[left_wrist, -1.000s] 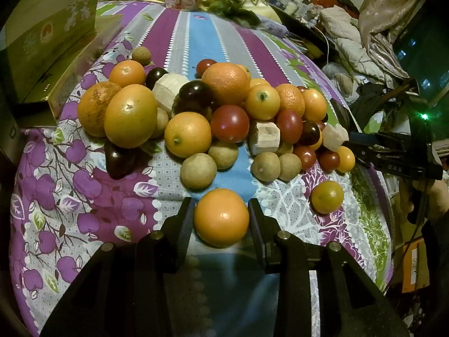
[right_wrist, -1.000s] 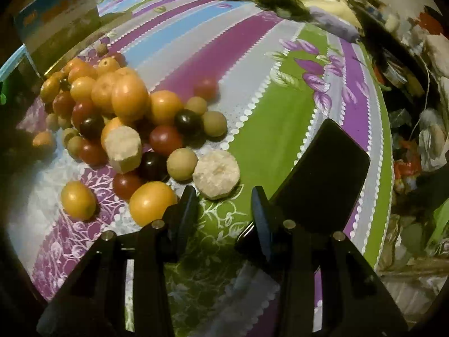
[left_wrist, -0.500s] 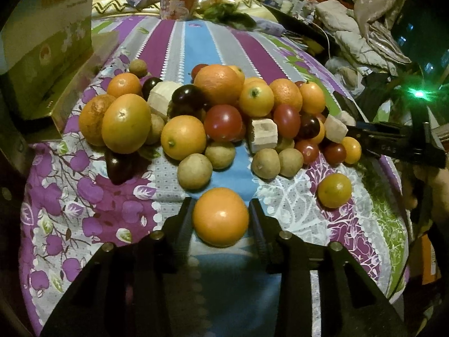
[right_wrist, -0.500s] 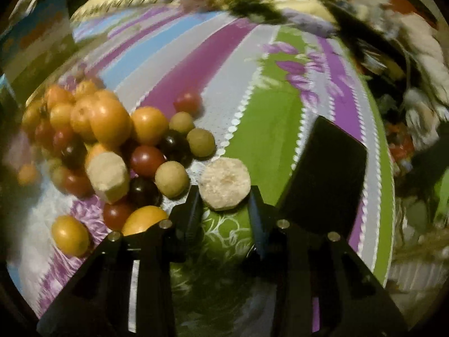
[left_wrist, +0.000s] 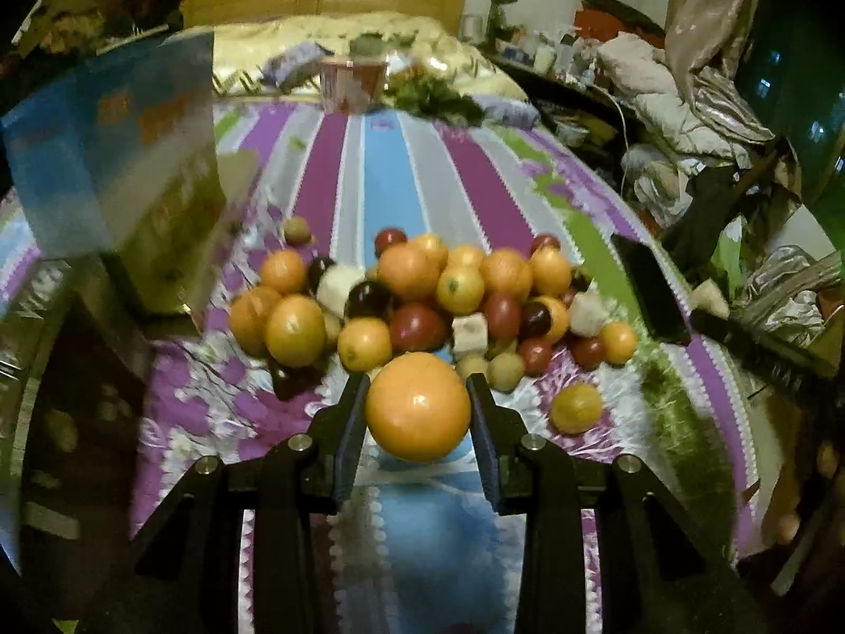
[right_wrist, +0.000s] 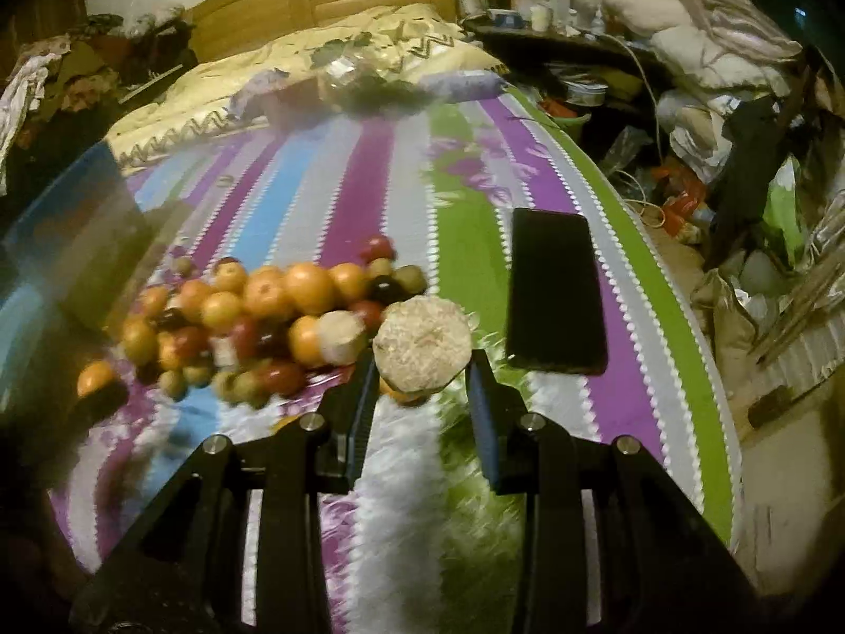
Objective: Organize fruits
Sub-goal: 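Carry the grapefruit and beige item in both tools toward the light-blue basket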
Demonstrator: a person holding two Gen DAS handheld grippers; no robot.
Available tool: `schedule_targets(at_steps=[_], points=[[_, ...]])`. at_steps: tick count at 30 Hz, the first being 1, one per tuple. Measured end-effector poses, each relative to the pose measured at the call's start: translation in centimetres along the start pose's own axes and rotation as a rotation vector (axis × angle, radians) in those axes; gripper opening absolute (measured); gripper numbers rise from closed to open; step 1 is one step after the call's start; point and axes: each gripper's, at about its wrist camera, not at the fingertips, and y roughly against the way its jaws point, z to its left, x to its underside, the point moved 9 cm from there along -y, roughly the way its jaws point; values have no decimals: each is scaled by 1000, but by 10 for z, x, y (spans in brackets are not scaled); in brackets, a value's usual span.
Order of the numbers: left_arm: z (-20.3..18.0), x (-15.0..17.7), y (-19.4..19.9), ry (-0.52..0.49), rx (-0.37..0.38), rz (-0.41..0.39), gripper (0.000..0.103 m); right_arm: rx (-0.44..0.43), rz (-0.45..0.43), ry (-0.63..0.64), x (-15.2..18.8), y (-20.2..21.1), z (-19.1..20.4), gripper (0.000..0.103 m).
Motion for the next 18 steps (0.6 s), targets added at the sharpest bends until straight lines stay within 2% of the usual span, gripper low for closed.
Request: schedule_targets(at_steps=[9,18], points=[[7,-10,41,21,-7,-27,38,-45,-27,61,5,28,35,34],[20,-11,58,52,-20,-35,38,-70,-57,87,2,44,50,34]])
